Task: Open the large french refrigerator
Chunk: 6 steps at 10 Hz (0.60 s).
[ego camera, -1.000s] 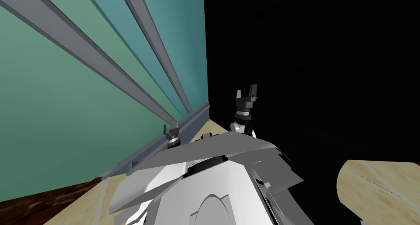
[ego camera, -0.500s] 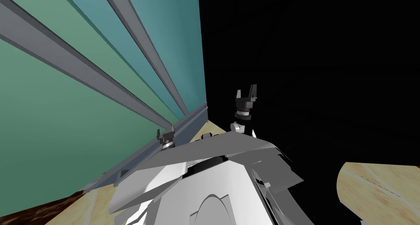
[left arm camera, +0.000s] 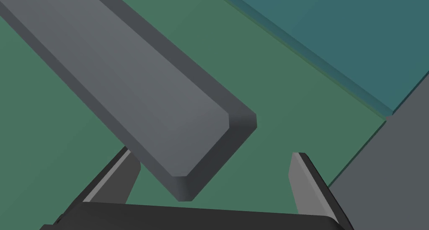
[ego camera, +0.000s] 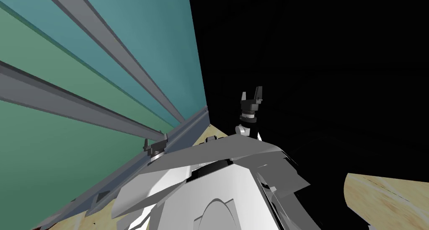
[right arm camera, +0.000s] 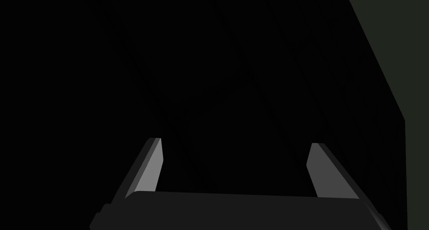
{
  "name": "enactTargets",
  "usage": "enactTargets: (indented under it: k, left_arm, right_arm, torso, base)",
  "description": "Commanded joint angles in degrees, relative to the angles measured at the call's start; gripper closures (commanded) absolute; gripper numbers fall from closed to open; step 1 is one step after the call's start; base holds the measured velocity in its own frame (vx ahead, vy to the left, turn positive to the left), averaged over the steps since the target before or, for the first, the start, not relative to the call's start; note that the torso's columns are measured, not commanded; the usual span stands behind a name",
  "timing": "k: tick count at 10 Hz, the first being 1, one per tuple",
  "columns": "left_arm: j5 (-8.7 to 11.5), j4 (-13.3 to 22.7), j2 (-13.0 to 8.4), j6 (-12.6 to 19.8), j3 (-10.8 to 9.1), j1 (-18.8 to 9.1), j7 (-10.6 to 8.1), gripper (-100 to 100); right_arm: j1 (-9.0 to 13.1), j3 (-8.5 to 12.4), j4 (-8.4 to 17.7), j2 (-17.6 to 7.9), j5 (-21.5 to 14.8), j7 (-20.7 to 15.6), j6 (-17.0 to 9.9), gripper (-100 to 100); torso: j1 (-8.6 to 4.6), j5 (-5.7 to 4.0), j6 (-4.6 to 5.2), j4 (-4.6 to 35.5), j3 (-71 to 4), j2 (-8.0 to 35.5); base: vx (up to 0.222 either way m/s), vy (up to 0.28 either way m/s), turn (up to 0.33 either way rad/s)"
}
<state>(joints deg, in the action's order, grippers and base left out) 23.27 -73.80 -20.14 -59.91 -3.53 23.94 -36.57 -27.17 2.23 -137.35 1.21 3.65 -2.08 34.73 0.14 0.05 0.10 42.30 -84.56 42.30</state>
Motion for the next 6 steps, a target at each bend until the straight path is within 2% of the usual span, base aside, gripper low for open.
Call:
enactTargets:
  k: [1,3,4,5,6]
  left_arm:
    - [0.7,1.1,-2.5,-1.3,-1.60,1.3,-3.30,-100]
    - [1.9,2.6,-6.0,-2.8,-3.90,2.8,-7.00,-100]
    - [1.5,3.0,-5.2,-2.8,-3.18,2.0,-6.02,-100]
    - [0.7,1.1,-2.5,-1.3,-1.60,1.3,-3.61,100]
    - [0.2,0.3,-0.9,-0.6,-0.45,0.5,-1.99,100]
  right_arm:
    - [0.0,0.0,0.0,0.0,0.0,0.0,0.0,0]
    - [0.0,0.0,0.0,0.0,0.0,0.0,0.0,0]
    - [0.0,0.0,0.0,0.0,0.0,0.0,0.0,0]
    - [0.0,0.0,0.0,0.0,0.0,0.0,0.0,0]
    - [0.0,0.0,0.0,0.0,0.0,0.0,0.0,0]
  torso:
    - [-0.17,-0.06,-0.08,0.0,0.0,0.0]
    - [-0.13,-0.05,-0.09,0.0,0.0,0.0]
    - [-0.24,-0.08,-0.10,0.0,0.0,0.0]
    - [-0.04,-0.04,-0.08,0.0,0.0,0.1]
    - [0.00,0.02,0.19,0.0,0.1,0.1]
  base:
    - [0.054,-0.084,-0.018]
    - [0.057,-0.106,-0.052]
    - [0.027,-0.060,0.002]
    - [-0.039,0.086,0.128]
    - [-0.079,0.185,0.090]
